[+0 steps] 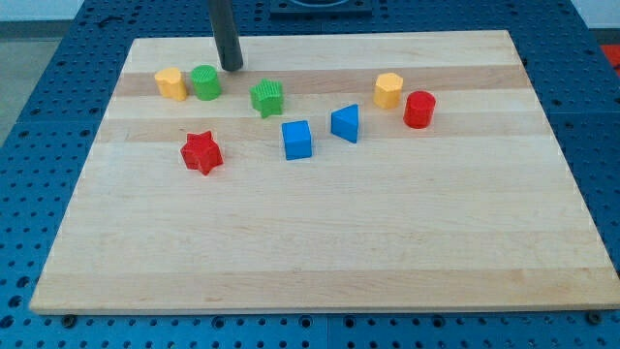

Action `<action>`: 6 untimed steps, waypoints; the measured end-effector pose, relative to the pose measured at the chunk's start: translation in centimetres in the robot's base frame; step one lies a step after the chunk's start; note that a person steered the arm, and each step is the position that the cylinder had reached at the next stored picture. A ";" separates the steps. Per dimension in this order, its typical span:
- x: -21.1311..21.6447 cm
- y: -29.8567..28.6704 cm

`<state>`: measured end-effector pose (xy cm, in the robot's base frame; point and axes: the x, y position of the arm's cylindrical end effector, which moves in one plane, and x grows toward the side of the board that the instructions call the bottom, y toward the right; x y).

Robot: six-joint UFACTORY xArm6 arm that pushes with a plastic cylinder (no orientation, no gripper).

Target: Slide the yellow heart to the center left

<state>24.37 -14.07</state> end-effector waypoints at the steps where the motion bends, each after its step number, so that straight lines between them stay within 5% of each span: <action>1: -0.1 -3.3; 3: 12.3 -9.4; 4: 14.9 -10.1; 6: 11.4 -9.2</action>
